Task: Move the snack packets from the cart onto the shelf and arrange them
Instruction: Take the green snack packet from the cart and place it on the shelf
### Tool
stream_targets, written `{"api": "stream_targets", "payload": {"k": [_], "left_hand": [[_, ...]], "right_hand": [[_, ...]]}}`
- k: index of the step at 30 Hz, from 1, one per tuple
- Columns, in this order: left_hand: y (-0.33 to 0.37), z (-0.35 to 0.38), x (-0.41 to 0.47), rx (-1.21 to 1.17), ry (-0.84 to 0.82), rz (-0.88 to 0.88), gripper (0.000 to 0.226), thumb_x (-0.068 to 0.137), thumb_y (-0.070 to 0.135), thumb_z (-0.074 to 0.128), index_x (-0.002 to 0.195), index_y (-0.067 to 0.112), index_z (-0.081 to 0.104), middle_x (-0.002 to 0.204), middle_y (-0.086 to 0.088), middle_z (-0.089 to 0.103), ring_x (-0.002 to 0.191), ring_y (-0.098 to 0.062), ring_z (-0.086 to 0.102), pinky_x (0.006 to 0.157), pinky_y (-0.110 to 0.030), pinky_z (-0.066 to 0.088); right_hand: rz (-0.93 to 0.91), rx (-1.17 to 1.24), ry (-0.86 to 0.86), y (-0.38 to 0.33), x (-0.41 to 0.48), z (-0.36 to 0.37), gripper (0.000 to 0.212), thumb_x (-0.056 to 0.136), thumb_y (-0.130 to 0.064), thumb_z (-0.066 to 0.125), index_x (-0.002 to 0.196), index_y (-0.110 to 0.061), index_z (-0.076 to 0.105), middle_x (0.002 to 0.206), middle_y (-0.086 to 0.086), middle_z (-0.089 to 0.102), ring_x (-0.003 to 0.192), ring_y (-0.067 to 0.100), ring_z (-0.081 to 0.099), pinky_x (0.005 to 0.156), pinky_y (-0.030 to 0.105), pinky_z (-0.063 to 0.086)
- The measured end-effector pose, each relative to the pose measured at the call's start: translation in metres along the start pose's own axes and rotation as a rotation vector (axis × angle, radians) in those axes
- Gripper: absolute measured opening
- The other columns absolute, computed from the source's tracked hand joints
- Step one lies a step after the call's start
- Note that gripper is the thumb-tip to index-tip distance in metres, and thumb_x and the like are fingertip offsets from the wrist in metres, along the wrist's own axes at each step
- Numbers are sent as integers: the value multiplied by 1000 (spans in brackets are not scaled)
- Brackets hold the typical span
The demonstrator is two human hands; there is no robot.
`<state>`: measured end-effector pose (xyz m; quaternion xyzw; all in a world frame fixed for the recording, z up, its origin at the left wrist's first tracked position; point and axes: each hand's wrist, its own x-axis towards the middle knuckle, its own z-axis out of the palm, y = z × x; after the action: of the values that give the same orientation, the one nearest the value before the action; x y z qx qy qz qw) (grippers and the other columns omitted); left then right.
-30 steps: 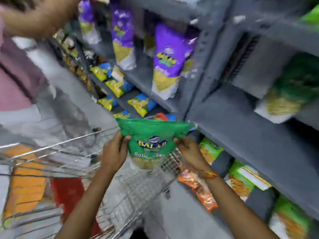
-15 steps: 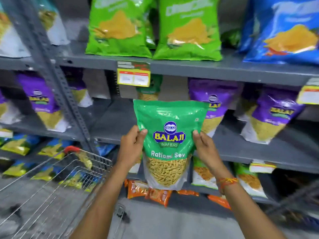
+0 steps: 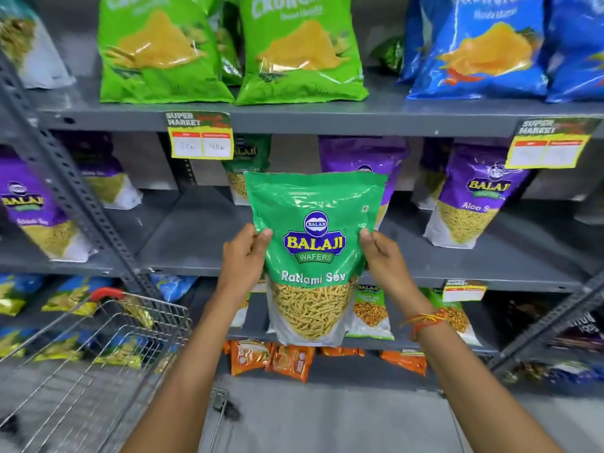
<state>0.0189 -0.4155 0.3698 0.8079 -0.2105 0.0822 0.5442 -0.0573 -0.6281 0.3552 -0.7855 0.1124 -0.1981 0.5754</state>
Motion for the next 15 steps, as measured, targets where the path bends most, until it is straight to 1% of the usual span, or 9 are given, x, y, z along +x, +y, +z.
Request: {"api": "stream_targets", "payload": {"k": [2,3,4,6,8,10,11,13,15], "left_hand": [[-12,-2,0,-2,-7,-50,40,90,32,48,60,12,31,54,-5,36,49,-1,29,47,-21,25],[-19,-4,-1,-16,-17,-80,42,88,38,48,64,7,35,57,-14,42,55,-6,36,52,-25,30],[-30,-5,1,-38,-22,-105,46,85,45,47,70,2,39,64,-24,49,62,-13,43,56,-30,34],[-49,-11,6,-73,-8,-159,56,79,55,45,79,0,44,77,-32,56,70,-17,47,61,-36,38],[-66,-18,21,-86,27,-184,62,75,61,46,82,-1,47,75,-24,57,73,-16,48,63,-38,41],[-77,-28,43,-78,66,-186,64,73,65,47,80,2,48,76,-12,56,74,-15,49,65,-42,46],[-79,-34,55,-59,85,-179,57,73,63,48,75,6,49,75,-10,55,73,-15,48,64,-41,46],[-84,-44,83,-24,117,-179,37,77,50,50,63,16,44,67,-9,53,69,-15,46,60,-42,46],[-89,-53,112,-23,123,-210,24,79,40,51,61,25,49,63,-3,54,69,-17,47,64,-51,51]], "right_hand": [[35,7,-17,5,1,6,37,96,-31,38,71,-8,55,77,7,64,73,2,58,64,18,45],[34,4,-22,6,0,12,35,97,-25,38,66,-18,51,70,-3,58,64,-9,54,58,9,40],[28,6,-24,7,1,18,36,97,-22,38,63,-25,47,66,-10,53,57,-13,51,53,6,37],[48,15,-34,14,10,36,37,97,-20,39,62,-27,46,64,-14,50,55,-15,50,52,7,37],[46,22,-27,15,26,54,37,96,-21,42,59,-25,45,62,-14,48,53,-12,49,51,11,35],[20,-14,-11,12,47,73,36,92,-33,44,59,-20,44,61,-6,48,51,-6,46,51,19,32],[8,-30,-11,7,59,82,36,92,-34,44,61,-17,45,63,-2,48,51,-5,45,51,19,31],[-7,-42,-7,2,88,99,37,95,-23,44,59,-18,41,60,-4,44,52,-3,44,51,18,32],[4,-86,-9,-3,119,118,37,95,-23,44,59,-19,39,57,-5,41,61,9,43,57,30,31]]}}
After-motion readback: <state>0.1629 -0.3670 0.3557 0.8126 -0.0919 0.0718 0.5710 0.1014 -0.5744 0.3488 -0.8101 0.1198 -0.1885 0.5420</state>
